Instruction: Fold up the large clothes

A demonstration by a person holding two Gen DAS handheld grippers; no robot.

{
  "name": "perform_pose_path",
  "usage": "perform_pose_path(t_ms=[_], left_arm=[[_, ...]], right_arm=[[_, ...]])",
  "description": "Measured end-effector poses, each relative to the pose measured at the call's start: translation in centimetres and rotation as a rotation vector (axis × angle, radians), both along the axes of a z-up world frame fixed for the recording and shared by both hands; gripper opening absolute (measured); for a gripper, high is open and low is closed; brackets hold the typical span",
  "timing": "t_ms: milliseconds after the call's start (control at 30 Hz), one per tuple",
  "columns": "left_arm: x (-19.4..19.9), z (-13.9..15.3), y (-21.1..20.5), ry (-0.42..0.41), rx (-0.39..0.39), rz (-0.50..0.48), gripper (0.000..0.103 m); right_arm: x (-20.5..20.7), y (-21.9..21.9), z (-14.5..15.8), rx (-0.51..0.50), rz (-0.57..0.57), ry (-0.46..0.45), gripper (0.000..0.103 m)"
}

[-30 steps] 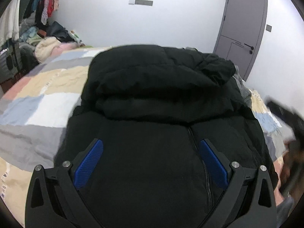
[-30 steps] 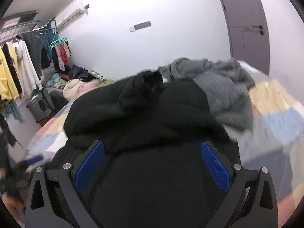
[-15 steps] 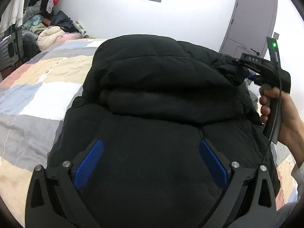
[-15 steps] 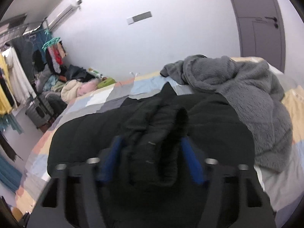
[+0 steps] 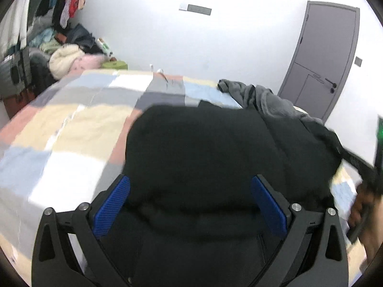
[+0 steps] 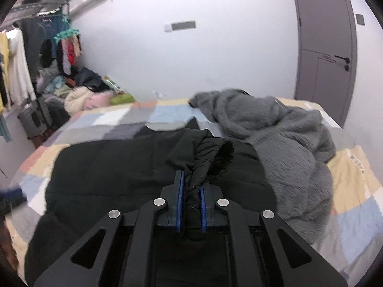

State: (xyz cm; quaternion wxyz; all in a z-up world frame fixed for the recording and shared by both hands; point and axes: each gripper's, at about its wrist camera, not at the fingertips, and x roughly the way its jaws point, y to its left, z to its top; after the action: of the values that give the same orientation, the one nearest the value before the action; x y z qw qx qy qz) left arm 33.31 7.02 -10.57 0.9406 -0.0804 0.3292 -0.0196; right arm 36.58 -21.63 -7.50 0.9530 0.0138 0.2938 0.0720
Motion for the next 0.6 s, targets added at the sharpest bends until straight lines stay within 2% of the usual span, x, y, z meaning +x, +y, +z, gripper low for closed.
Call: perform_pose_path(t_ms=[100, 167, 233, 433, 600], left_arm=[[3.5, -0.6, -0.6, 0.021, 0.045, 0.009, 0.100], [6.0, -2.4, -1.0, 0.074, 0.089, 0.015, 0.096], [7.8, -4.3, -0.9, 0.125, 0.093, 0.014, 0.096], [9.2, -6.6, -1.4, 0.150, 0.105, 0.011, 0.097], [9.8, -7.8, -2.1, 0.153, 0.122, 0.005, 0.097]], right_arm=[[0.5, -1.2, -1.2, -0.011, -0.028, 0.038, 0.007], [0.9, -0.9, -2.2, -0.066, -0.030, 0.046, 0.008], [1.4, -0.7, -3.1, -0.098, -0.027, 0.052, 0.010], [3.4, -0.8, -6.5, -0.117, -0.021, 0.126, 0.019], [4.2, -1.1, -8.6, -0.086, -0.007, 0.133, 0.021]])
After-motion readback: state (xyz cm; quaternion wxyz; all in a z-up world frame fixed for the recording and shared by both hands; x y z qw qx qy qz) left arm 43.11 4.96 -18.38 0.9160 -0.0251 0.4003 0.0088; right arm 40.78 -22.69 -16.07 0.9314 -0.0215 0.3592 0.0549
